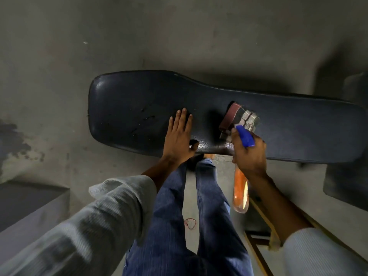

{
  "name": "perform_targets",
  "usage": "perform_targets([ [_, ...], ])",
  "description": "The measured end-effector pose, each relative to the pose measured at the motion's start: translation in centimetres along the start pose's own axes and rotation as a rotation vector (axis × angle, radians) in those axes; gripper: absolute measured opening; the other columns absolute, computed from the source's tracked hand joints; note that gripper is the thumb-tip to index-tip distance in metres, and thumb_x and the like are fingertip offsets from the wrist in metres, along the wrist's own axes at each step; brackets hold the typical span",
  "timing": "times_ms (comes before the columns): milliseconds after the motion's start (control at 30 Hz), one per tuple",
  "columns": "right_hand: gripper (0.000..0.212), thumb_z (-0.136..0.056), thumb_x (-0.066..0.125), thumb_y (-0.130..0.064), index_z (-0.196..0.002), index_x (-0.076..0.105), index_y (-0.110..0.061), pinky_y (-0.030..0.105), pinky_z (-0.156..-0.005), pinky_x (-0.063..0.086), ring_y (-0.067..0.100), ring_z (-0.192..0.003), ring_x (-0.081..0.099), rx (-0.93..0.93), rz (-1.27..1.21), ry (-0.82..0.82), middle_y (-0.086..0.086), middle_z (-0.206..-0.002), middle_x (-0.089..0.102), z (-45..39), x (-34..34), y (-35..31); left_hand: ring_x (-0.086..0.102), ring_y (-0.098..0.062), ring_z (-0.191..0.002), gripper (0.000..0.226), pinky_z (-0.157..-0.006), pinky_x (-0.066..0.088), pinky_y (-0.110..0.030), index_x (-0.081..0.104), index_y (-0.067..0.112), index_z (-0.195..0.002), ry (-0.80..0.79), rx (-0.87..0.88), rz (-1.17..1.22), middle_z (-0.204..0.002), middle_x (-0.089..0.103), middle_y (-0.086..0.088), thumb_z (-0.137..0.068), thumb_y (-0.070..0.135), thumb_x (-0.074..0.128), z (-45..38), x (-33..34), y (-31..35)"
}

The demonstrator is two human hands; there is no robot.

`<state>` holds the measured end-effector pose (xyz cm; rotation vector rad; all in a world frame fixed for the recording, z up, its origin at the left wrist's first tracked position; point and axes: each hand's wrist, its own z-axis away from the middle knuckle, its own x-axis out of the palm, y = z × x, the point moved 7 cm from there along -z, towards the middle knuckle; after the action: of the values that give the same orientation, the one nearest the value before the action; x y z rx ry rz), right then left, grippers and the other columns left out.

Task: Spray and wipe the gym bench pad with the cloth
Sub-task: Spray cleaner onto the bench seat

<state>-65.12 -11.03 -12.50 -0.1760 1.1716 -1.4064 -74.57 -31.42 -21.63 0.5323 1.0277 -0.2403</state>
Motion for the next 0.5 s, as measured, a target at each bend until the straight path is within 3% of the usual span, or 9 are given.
perform_targets([
  [100, 0.043, -0.098, 0.056, -0.072, -0.084, 0.064, -0.033, 0.057, -0.074, 0.065, 0.024, -0.058, 0.069, 0.062, 0.023, -0.087, 0.002, -0.063, 0.064, 1.8, 0.2, 2.1, 0.002, -0.035, -0.165, 0.103, -0.134, 0.007, -0.054, 0.02, 0.012, -0.167, -0.01, 0.007, -0.005, -0.177, 0.004, -0.018, -0.089, 0.052, 0.072, -0.1, 0.1, 0.4],
  [200, 0.046, -0.095, 0.049, -0.084, -0.08, 0.063, -0.043, 0.051, -0.07, 0.063, 0.032, -0.068, 0.068, 0.047, 0.115, -0.191, -0.005, -0.069, 0.063, 4.0, 1.5, 3.7, -0.001, -0.034, -0.165, 0.104, -0.134, 0.003, -0.052, 0.017, 0.013, -0.168, -0.024, -0.012, -0.007, -0.178, 0.001, -0.017, -0.09, 0.052, 0.072, 0.0, 0.1, 0.4],
  [300, 0.046, -0.098, 0.045, -0.081, -0.087, 0.062, -0.039, 0.038, -0.068, 0.057, 0.019, -0.066, 0.066, -0.02, 0.168, -0.181, -0.01, -0.073, 0.063, 4.8, 1.7, 4.2, -0.001, -0.034, -0.165, 0.104, -0.134, 0.003, -0.053, 0.017, 0.013, -0.168, -0.04, -0.018, -0.011, -0.178, 0.001, -0.017, -0.09, 0.052, 0.072, 0.0, 0.0, 0.5],
  [500, 0.046, -0.099, 0.047, -0.079, -0.083, 0.059, -0.037, 0.052, -0.063, 0.064, 0.022, -0.062, 0.068, 0.035, 0.099, -0.11, -0.005, -0.068, 0.062, 3.5, 0.6, 4.2, -0.006, -0.034, -0.165, 0.103, -0.133, -0.003, -0.051, 0.012, 0.012, -0.169, -0.077, -0.043, -0.039, -0.177, -0.004, -0.017, -0.093, 0.053, 0.069, 0.0, -0.2, 1.0],
])
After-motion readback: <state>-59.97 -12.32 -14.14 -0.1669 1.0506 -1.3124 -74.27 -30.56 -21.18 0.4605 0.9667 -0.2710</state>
